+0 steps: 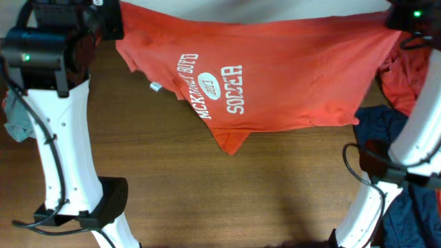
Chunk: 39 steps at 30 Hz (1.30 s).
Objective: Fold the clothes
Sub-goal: 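Lift the shirt by both shoulders with both grippers to hang it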
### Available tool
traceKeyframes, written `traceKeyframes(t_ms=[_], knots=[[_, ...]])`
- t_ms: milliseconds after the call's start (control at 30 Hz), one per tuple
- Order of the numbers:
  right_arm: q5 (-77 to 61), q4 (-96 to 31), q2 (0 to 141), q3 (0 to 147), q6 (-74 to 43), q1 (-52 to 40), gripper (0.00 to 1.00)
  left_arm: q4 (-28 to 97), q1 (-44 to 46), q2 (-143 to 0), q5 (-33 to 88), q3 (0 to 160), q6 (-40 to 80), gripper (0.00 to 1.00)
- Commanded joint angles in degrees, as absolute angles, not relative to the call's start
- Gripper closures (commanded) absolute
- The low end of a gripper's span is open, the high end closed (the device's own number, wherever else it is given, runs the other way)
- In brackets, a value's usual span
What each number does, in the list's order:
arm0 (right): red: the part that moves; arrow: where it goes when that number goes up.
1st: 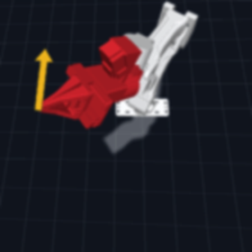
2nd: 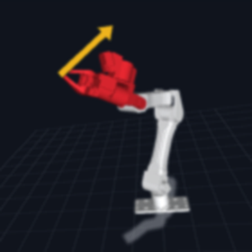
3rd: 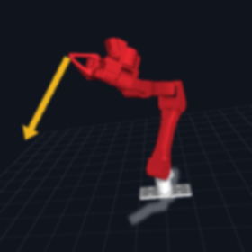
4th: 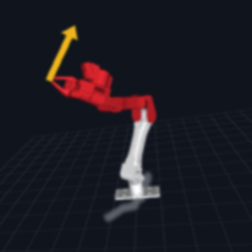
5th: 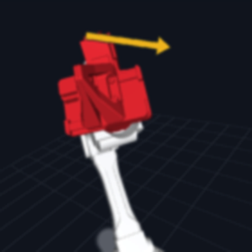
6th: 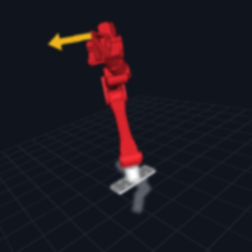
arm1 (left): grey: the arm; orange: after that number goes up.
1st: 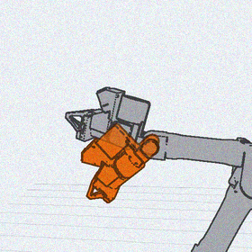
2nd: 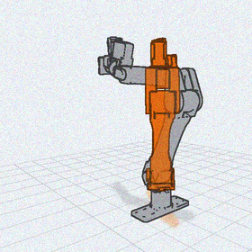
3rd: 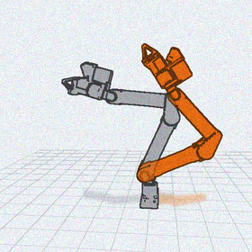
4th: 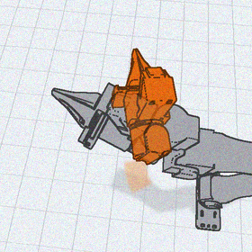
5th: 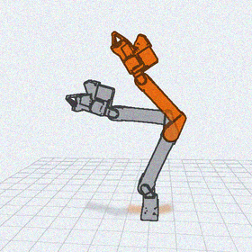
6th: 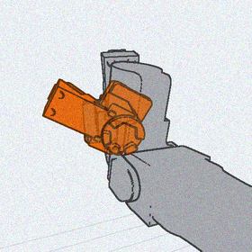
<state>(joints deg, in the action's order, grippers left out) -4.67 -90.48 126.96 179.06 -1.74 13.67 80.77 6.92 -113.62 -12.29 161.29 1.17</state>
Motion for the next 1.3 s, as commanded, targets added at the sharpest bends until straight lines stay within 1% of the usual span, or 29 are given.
traceKeyframes(t_ms=[0, 267, 567, 733, 933, 1067, 1167, 1267], knots=[[-5.3, -90.2, 119.9, 180.0, -2.3, 15.2, 0.96, 80.1, 6.4, -108.6, -13.3, 163.7, 1.7, 0.99], [-9.6, -89.9, 111.6, 180.0, -2.3, 15.8, 0.96, 77.7, 6.4, -99.1, -13.4, 163.7, 1.7, 0.99], [-13.5, -89.4, 108.3, 180.0, -1.9, 15.8, 0.96, 78.2, 6.4, -92.4, -17.5, 163.7, 0.4, 0.99], [-15.5, -88.4, 109.0, 179.9, -1.9, 15.8, 0.96, 78.0, 6.4, -91.2, -18.9, 163.7, 0.4, 0.99], [-15.9, -87.5, 113.0, 179.9, -1.9, 15.8, 0.96, 77.1, 5.1, -96.0, -20.0, 163.5, 0.4, 0.99], [-16.1, -85.1, 117.8, 179.7, -1.3, 15.2, 0.96, 73.4, 2.4, -102.5, -19.9, 163.5, 0.4, 1.0], [-16.1, -81.5, 122.0, 179.1, 1.1, 13.8, 0.96, 69.2, 0.9, -108.2, -19.2, 163.5, 0.2, 1.0], [-16.1, -75.3, 126.8, 178.9, 2.2, 12.2, 0.96, 64.0, -0.6, -113.6, -17.2, 163.5, 0.2, 1.0]])
